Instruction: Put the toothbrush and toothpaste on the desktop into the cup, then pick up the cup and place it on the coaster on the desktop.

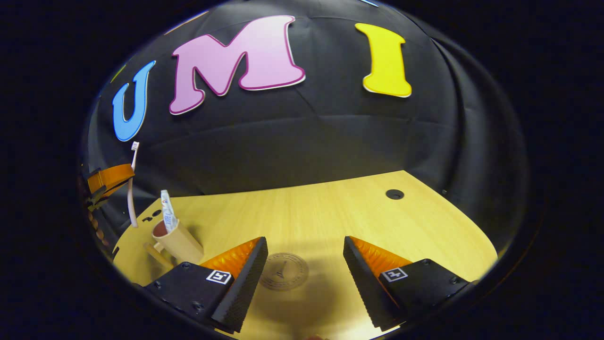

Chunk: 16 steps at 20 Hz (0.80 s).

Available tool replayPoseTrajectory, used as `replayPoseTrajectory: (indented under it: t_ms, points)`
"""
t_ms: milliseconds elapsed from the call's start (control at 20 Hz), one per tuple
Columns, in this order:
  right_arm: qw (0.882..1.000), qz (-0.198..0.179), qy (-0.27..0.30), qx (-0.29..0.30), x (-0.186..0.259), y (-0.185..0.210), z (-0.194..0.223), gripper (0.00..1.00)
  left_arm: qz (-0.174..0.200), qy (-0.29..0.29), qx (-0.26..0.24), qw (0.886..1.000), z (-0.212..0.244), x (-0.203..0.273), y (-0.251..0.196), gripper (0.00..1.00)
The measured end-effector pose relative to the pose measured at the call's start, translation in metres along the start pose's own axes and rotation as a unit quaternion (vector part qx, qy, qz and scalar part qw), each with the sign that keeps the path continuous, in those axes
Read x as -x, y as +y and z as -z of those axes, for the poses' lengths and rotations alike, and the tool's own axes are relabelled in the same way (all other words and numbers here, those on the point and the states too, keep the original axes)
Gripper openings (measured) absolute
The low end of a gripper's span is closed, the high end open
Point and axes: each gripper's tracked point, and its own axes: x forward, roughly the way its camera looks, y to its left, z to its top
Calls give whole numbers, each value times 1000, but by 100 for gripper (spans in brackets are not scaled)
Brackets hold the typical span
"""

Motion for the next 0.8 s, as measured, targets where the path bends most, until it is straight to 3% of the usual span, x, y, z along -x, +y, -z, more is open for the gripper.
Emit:
replayPoseTrajectory:
  t_ms: [350,550,800]
  points:
    - [999,31,15,-12,12,-51,31,98,-1,-13,-31,999,49,-26,8,8]
    - [999,26,21,-2,16,-51,42,98,-6,-16,-61,998,63,-24,7,18]
    - [1000,18,26,-2,18,-51,45,98,-4,24,-74,997,74,-3,0,86]
